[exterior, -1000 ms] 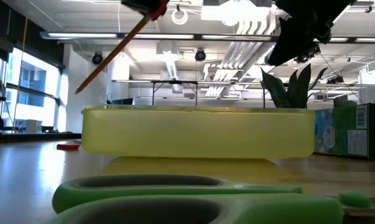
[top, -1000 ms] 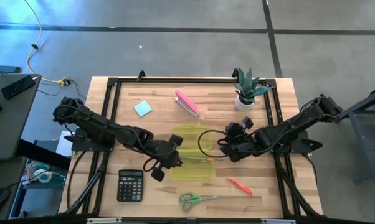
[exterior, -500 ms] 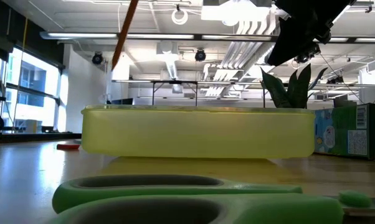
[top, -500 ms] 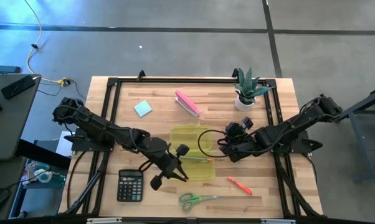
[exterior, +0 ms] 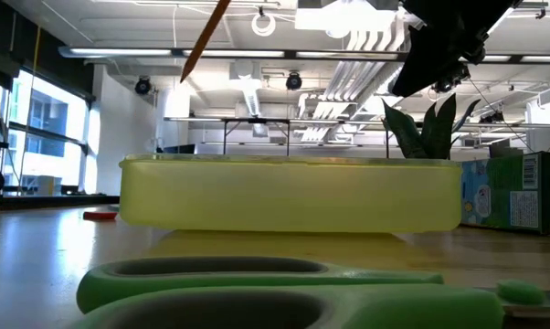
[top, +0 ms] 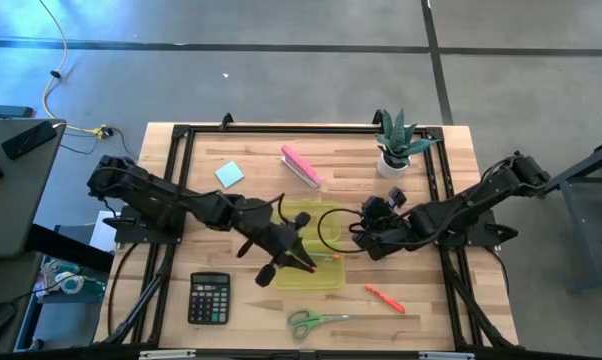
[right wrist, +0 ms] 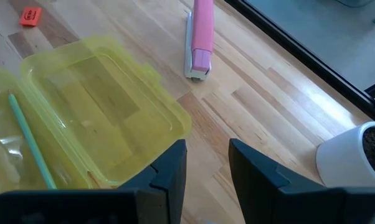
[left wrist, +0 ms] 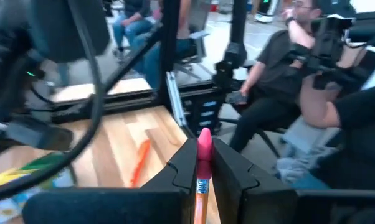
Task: Pack school essentials
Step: Put the orange pencil into the yellow supply box, then put the orange pen into the yellow supply box
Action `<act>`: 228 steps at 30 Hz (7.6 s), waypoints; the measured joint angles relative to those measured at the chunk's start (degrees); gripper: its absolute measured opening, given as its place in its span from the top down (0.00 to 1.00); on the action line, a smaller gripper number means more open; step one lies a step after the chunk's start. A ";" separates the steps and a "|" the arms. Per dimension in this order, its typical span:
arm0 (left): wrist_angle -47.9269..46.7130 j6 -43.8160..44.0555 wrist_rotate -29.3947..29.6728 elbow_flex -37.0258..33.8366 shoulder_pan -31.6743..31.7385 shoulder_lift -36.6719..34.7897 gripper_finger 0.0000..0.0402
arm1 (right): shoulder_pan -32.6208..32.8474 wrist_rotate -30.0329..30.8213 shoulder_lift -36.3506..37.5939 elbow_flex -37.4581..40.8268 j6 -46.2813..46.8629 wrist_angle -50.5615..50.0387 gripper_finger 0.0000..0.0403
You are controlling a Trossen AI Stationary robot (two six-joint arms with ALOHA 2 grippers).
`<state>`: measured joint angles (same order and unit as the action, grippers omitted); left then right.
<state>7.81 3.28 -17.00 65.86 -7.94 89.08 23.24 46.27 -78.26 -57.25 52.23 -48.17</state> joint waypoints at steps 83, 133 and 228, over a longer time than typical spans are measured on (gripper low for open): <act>-40.13 -9.78 23.80 11.56 0.06 -11.37 0.67 | -1.75 -22.99 -0.02 -0.04 -1.68 3.72 0.72; -34.53 5.10 26.67 -21.90 1.87 -31.30 0.67 | 23.80 -47.15 -20.38 0.00 30.44 8.89 0.53; -60.97 19.79 29.36 -21.85 11.29 -31.23 0.67 | -0.04 -31.48 -29.53 -11.93 -23.13 27.31 0.75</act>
<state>-53.17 23.07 12.36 44.01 3.36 57.84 23.20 14.78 -107.79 -69.19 29.10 -20.86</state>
